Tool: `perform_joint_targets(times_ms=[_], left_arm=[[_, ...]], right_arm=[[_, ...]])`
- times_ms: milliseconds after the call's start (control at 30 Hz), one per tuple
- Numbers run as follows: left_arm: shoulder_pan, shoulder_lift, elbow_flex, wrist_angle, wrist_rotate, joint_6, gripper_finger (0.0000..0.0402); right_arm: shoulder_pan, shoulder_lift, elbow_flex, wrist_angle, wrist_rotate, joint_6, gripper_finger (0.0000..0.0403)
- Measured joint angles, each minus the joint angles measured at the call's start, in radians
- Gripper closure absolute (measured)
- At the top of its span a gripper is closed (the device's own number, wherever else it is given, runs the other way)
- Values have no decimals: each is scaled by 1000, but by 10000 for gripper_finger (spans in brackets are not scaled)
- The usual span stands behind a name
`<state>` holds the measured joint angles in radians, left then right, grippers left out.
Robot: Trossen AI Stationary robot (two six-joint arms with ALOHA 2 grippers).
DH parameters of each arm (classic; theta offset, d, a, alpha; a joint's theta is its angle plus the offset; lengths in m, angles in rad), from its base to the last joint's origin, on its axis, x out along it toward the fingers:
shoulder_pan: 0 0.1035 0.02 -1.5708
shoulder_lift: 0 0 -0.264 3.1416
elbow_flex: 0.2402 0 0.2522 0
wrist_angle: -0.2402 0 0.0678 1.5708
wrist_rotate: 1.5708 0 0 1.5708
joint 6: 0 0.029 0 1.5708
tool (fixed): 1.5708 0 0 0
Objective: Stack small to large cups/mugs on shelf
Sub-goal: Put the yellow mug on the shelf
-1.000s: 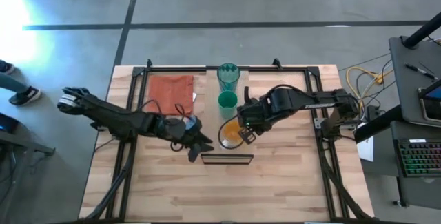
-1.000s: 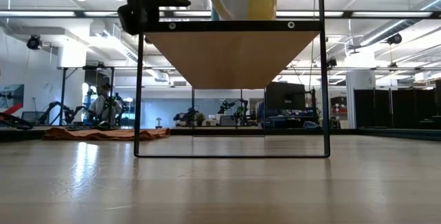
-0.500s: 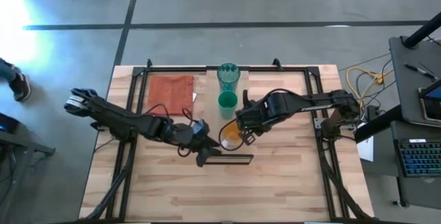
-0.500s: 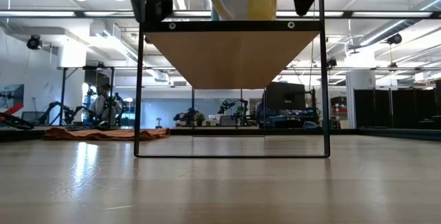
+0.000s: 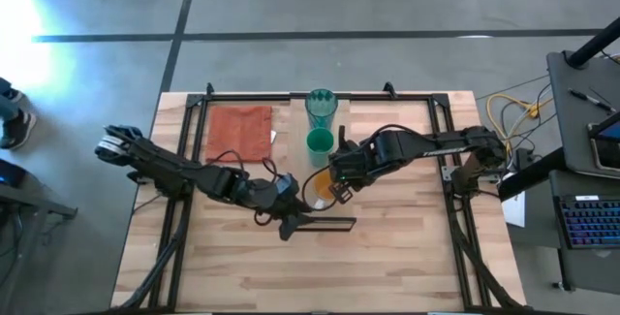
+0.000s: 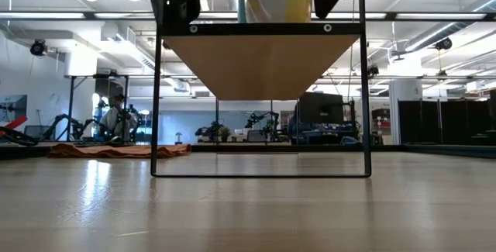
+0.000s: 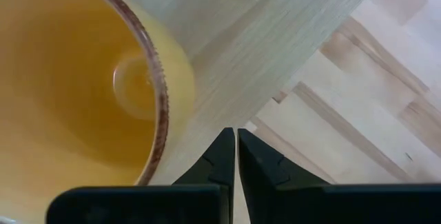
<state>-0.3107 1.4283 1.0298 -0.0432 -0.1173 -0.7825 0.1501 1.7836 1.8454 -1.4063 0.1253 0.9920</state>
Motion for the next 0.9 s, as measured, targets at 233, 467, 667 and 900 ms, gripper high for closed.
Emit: perform_joint_targets(times_ms=[233,467,667,900], left_arm=[[-30,-15,2,5,0,-25,240],[-47,-11,5,29,-47,-45,240],[-51,-11,4,50,-100,-48,240],[-50,35,3,148,-103,-42,240]], right_arm=[[0,0,1,0,0,2,392],[0,0,-2,0,7,0,392],[0,1,-2,8,8,2,392],[0,1,-3,42,15,2,392]])
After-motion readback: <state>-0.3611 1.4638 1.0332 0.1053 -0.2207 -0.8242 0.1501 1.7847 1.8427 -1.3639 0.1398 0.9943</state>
